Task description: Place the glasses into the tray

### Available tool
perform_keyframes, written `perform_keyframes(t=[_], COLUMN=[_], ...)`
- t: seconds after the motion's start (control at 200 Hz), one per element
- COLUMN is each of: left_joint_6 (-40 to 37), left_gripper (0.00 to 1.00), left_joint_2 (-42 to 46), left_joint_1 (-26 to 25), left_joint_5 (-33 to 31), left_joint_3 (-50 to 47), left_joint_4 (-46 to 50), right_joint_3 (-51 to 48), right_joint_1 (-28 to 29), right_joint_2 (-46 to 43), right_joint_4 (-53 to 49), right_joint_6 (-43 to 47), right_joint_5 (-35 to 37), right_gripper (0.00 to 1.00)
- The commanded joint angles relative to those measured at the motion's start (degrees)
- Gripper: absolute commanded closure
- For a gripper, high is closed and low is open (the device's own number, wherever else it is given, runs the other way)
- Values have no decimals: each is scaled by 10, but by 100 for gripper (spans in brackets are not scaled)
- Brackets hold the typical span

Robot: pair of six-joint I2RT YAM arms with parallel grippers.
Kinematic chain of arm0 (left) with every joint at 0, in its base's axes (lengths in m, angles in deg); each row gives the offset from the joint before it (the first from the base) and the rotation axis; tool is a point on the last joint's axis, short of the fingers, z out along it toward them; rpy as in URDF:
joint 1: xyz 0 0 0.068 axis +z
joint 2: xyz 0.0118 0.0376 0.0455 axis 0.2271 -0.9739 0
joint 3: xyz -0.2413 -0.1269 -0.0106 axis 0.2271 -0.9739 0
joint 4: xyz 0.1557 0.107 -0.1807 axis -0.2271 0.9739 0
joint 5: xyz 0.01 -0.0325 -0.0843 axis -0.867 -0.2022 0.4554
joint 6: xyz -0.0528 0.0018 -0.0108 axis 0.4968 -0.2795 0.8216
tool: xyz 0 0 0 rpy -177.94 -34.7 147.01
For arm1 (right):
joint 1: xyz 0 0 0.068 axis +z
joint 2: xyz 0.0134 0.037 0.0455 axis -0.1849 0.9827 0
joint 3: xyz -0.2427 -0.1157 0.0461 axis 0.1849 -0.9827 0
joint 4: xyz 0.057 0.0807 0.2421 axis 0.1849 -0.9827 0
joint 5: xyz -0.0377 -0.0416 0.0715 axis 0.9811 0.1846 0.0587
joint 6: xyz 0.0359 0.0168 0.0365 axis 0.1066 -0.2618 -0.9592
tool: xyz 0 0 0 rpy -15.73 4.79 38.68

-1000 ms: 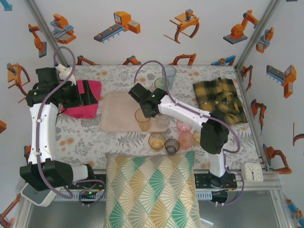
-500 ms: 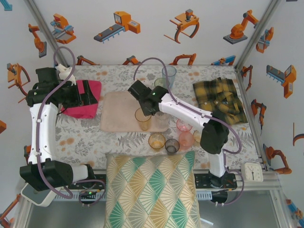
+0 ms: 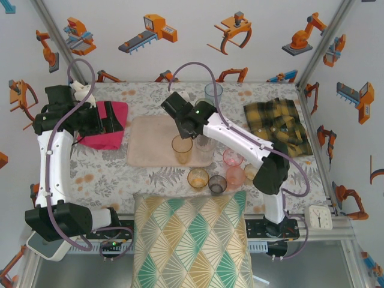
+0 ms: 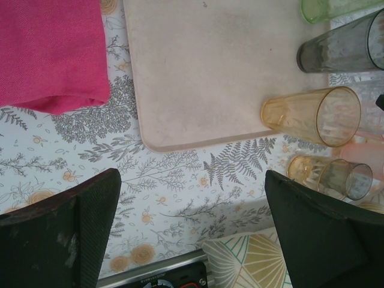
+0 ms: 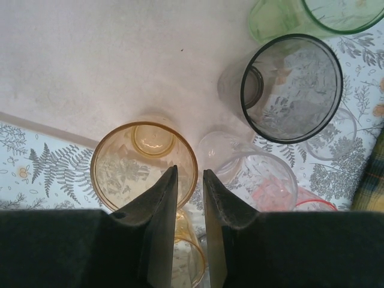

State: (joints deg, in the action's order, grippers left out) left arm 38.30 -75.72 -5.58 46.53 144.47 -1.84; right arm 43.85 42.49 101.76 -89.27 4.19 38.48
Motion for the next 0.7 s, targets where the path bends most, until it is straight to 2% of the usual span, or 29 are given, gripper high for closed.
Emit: perform_keyframes(t=[0.0, 0.18, 0.366, 0.561, 0.691], left_joint_6=[6, 6, 3, -30, -41], left_gripper=[3, 3, 3, 3, 3], left_joint_2=[17, 13, 11, 8, 5], left_joint_1=[4, 4, 4, 2, 3], left_joint_5=[11, 11, 10, 131, 123], left_joint_3=[-7, 0, 4, 14, 20], left_joint_4=[-3, -1, 2, 36, 45], right_joint_3=[33, 98, 127, 125, 123], right_joint_1=[4, -9, -61, -151, -203], right_joint_2=[-23, -21, -35, -43, -29], right_joint_4=[-29, -55, -54, -19, 9], right_joint_6=[16, 39, 53, 54, 50], right_joint_5=[36, 82, 84, 44, 22], right_gripper=[70, 64, 63, 62, 61])
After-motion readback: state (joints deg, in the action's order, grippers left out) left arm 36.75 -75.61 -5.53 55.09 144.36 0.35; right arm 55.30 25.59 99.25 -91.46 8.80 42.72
